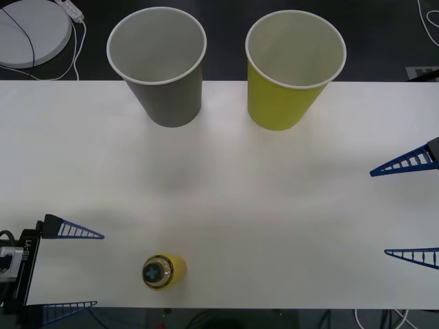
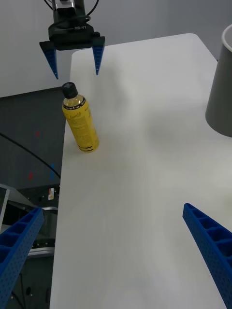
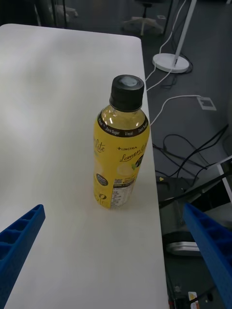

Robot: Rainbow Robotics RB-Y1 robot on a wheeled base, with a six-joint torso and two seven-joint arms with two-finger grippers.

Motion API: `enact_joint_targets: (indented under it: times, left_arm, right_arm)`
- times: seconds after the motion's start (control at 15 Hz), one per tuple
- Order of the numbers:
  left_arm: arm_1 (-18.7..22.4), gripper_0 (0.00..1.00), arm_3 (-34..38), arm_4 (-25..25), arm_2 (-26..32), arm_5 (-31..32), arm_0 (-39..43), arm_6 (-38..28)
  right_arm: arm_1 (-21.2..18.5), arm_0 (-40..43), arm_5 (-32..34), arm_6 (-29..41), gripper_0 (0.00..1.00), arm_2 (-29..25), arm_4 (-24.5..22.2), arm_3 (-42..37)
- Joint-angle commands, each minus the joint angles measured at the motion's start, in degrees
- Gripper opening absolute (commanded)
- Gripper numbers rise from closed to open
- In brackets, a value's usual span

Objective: Put the can into the green bin and the plastic bottle into the gray bin

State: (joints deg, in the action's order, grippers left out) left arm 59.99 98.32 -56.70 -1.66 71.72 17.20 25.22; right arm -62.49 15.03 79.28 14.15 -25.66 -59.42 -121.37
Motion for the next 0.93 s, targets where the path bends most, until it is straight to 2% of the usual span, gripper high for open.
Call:
enact_joint_targets:
  times: [0.07,0.2,0.73,0.93]
  left_arm:
    - [-3.56,1.0,0.12,-2.18,-0.1,-0.09,-0.06,0.01]
    - [-5.49,1.0,0.56,-3.68,-0.28,-0.09,-0.06,-0.17]
    - [-6.37,1.0,1.53,-3.59,-5.9,-3.7,-1.47,0.01]
    - [-8.92,1.0,1.44,-6.14,-6.17,-4.75,-2.35,-0.26]
  right_arm:
    - [0.0,0.0,0.0,0.0,1.0,0.0,0.0,0.0]
    - [0.0,0.0,0.0,0.0,1.0,0.0,0.0,0.0]
    - [0.0,0.0,0.0,0.0,1.0,0.0,0.0,0.0]
    - [0.0,0.0,0.0,0.0,1.0,0.0,0.0,0.0]
